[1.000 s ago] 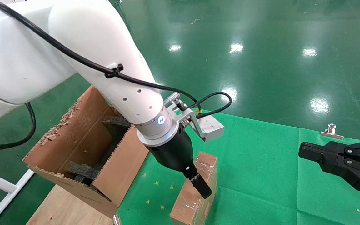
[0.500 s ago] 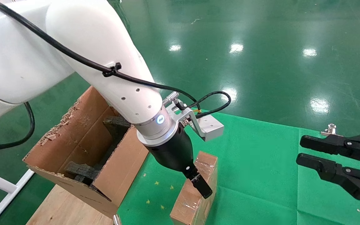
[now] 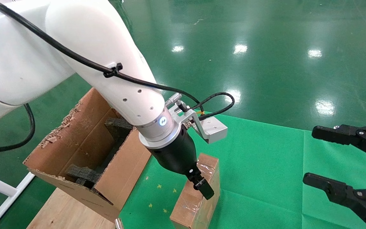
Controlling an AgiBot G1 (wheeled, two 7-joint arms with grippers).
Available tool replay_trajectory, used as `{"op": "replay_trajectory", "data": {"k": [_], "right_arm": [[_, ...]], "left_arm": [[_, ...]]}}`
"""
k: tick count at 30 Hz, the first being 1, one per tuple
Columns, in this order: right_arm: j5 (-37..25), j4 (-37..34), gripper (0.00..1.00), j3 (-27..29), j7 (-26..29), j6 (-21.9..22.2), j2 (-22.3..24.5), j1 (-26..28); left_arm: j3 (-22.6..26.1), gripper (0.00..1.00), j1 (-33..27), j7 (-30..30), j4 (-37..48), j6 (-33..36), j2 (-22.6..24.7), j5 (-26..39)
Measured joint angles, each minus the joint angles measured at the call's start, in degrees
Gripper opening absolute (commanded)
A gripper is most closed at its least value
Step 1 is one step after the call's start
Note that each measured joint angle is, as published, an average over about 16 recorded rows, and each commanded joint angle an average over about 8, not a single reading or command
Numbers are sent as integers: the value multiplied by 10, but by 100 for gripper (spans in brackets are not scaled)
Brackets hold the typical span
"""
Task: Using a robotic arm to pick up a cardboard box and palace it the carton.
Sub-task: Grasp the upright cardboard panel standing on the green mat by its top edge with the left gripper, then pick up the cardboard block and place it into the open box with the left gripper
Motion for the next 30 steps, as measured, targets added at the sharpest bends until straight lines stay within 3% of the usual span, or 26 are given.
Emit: {"op": "replay_trajectory", "data": {"k": [8,15,23,30], "right_arm": [[0,0,100,0,0,0,0,0],[0,0,100,0,0,0,0,0],[0,0,100,0,0,0,0,0],[0,0,100,0,0,0,0,0]], "left_arm": [[-1,0,-2,6,4,-1,-1,1],[-17,0,-17,54,14,-16,-32,6],[-63,0,-66,187,74,-42,-115,-1],[-105,0,-127,339,211,-48,-177,-9]]}}
